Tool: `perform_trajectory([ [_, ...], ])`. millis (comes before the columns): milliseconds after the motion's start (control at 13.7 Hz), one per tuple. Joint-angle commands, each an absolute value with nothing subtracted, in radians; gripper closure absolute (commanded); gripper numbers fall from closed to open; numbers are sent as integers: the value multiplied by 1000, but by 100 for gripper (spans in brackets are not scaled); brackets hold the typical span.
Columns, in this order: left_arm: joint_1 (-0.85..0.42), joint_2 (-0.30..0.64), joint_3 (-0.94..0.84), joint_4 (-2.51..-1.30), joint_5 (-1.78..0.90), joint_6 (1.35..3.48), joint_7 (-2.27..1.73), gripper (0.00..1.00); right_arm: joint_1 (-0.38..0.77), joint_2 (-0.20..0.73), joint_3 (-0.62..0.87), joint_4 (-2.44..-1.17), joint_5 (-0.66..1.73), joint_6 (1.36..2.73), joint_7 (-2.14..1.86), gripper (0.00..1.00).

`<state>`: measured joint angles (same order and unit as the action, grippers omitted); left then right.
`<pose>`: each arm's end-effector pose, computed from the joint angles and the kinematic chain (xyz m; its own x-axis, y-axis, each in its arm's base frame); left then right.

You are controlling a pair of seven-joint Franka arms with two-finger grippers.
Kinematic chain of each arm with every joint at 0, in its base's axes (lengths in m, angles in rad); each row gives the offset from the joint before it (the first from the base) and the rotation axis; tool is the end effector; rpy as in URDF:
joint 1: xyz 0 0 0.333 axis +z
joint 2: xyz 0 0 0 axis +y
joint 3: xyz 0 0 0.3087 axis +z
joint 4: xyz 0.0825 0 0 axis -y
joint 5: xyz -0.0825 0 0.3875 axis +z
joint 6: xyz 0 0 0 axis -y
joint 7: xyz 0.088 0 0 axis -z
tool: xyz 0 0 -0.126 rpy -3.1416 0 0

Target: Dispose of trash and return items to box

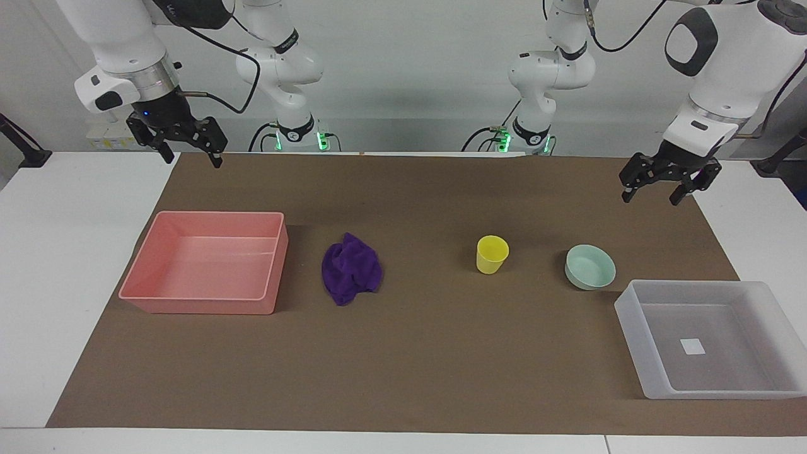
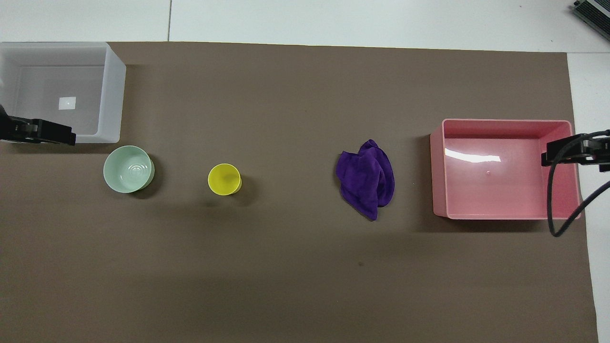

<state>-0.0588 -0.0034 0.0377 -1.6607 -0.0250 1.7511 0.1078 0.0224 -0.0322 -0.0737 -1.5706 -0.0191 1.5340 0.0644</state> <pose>0.5739 -0.0148 0.5735 0.9877 -0.1240 0.0958 -0.1259 -0.9919 0.0148 0.5437 -0.0310 0.6128 0.9932 -0.1161 -0.0034 -0.1160 -0.9931 0.0170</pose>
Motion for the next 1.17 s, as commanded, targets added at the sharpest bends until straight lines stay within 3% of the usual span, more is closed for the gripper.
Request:
perform_trajectory([
  [0,-55,-21,35,-1674,-8,1736,97,0,11,-44,-66,-1582,-17,1523,49,0],
  [729,-43,-28,34,-1689,-8,1758,100,0,11,-44,-67,-1582,-17,1523,51,0],
  [1094,-41,-23,34,-1819,-8,1909,103,0,11,-44,-66,-1582,-17,1523,51,0],
])
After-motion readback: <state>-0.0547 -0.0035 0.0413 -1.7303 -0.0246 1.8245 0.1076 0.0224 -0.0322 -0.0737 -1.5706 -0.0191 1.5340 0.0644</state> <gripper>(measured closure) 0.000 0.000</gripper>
